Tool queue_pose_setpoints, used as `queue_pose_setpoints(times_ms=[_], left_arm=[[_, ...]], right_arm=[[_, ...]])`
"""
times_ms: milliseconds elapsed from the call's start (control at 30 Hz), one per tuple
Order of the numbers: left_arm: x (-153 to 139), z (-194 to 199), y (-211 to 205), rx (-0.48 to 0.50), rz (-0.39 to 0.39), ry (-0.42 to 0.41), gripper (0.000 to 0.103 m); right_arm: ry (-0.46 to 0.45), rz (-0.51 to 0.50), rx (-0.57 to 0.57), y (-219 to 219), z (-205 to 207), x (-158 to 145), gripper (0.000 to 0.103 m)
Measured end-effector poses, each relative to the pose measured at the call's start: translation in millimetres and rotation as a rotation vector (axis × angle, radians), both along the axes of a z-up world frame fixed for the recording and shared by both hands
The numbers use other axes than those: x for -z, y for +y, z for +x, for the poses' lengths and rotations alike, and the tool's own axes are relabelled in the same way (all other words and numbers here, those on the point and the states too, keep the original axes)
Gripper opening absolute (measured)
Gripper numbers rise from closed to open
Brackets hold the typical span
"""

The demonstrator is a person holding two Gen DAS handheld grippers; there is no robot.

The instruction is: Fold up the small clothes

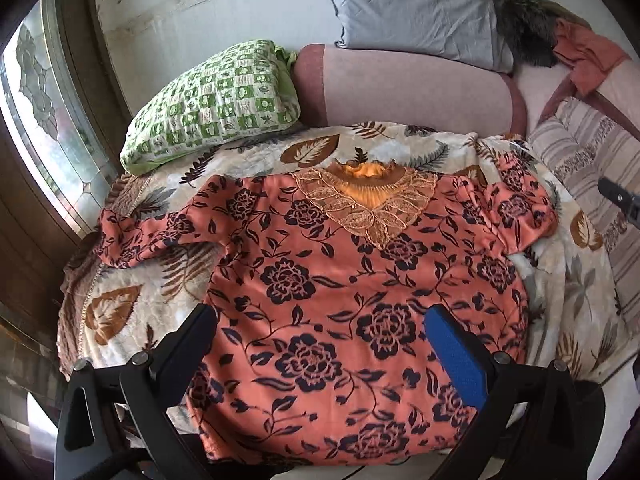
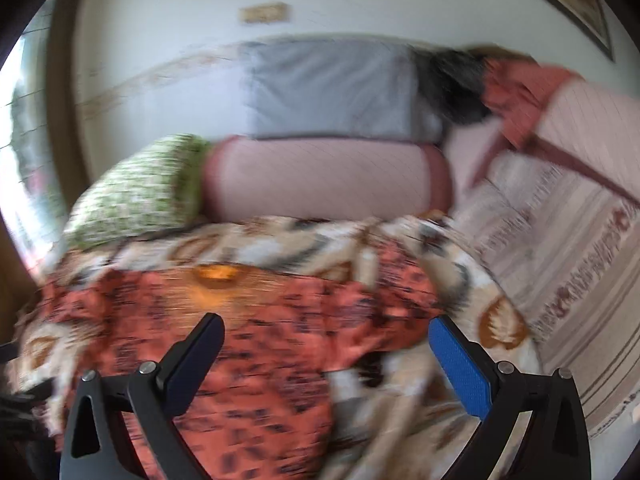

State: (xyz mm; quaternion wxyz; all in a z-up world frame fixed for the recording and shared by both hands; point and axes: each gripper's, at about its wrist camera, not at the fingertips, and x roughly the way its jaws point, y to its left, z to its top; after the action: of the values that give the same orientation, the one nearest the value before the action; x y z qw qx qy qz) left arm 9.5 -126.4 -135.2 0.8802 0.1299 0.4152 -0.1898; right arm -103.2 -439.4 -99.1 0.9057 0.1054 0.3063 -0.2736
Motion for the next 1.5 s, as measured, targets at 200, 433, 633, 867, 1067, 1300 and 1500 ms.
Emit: queue_pose_setpoints(times_ms=[200,433,633,867,1067,1300,1500], left_arm=[[26.7,35.5,-30.6,-0.043,0.054,-0.041,0.103],[68.7,80.8,-70.2,0.092,0.060,-0.027,0.103],[100.0,145.9,-107.7,0.080,0.046,-0.028,0.103],[150.4,180.0,-110.8,0.083,0.105,0.045,0.103],[132.0,199.2,-76.6,-0.017,0.003,0.044,0.103],[98.1,221.3,-10.2,-0.183,-0.105,-0.014,0.103],[81.4,239.8,57.2,-0.378,-0.060,-0.114,0.103]], right_arm=[[0.052,0.186,0.127,-150.9,19.4,57.9,0.096],[0.181,0.244,0.093,-225.2,112.6,108.3,0.079],[0.294,0.280,0.099,-255.9,180.9,160.8,0.076],[0.321,0.357,0.060,-255.8,196.2,184.7,0.011],[0.124,0.360,0.054,-218.0,175.3,114.4,0.007],[-0.085,0.298,-0.116,-112.1,185.3,-16.3,0.007],[-0.202,0.310,-0.377,24.4,233.9,-82.7,0.007]])
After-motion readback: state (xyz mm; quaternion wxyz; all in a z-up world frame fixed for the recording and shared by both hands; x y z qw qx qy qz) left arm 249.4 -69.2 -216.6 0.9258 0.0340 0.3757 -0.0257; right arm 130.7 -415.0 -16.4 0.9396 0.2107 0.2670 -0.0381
